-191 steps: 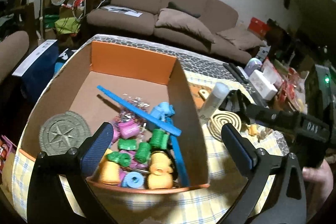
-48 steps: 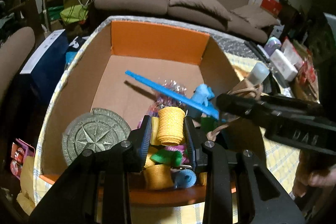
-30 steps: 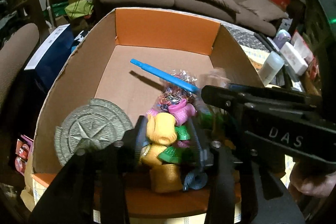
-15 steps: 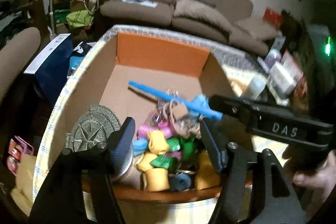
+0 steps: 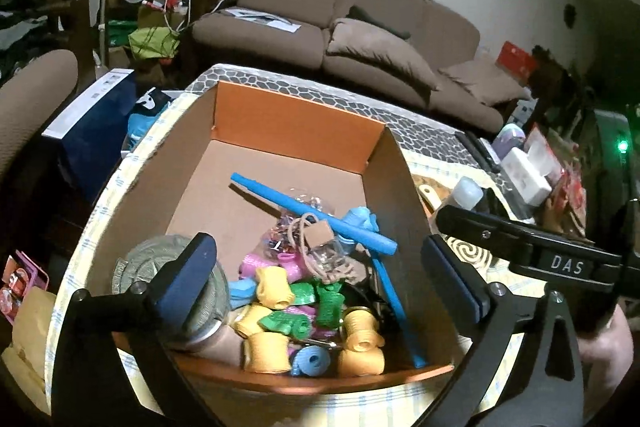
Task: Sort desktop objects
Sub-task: 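Move left tool to the white bottle while right tool moves to the white scoop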
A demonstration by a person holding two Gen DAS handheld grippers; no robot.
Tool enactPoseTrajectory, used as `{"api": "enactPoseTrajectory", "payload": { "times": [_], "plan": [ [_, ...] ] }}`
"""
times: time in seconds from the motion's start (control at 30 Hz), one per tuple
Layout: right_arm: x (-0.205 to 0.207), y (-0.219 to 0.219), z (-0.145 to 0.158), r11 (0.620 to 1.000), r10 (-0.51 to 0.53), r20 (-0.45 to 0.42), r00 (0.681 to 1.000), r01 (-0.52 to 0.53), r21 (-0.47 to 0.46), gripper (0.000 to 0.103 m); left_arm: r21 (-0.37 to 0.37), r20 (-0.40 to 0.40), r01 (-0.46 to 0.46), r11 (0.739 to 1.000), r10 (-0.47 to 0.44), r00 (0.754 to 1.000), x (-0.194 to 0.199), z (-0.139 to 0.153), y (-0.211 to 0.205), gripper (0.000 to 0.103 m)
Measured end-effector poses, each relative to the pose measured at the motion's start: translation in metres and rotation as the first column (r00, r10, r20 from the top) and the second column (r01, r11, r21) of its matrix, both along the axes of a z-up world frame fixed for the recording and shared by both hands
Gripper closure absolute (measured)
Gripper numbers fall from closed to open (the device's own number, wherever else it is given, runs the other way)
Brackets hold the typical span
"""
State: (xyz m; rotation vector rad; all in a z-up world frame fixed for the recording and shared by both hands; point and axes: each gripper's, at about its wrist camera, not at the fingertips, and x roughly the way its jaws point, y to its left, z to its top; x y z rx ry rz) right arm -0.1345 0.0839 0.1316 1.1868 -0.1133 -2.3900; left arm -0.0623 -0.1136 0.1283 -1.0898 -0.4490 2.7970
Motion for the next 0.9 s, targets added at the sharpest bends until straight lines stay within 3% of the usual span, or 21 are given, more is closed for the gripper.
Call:
{"api": "enactPoseTrajectory", "payload": {
  "times": [0.47,0.9],
  "plan": [
    [-0.005,0.088,0.012,0.989,-0.133,-0.008,0.991,0.132,-0.062,0.01,-0.032,-0.005,0.085,0.996,-0.086,0.996,-0.006,0.002,0.042,0.0],
    [-0.006,0.182,0.009,0.953,-0.29,0.008,0.957,0.289,-0.092,0.009,-0.156,-0.006,0.228,0.961,-0.231,0.973,-0.046,0.009,0.137,0.0]
  ]
}}
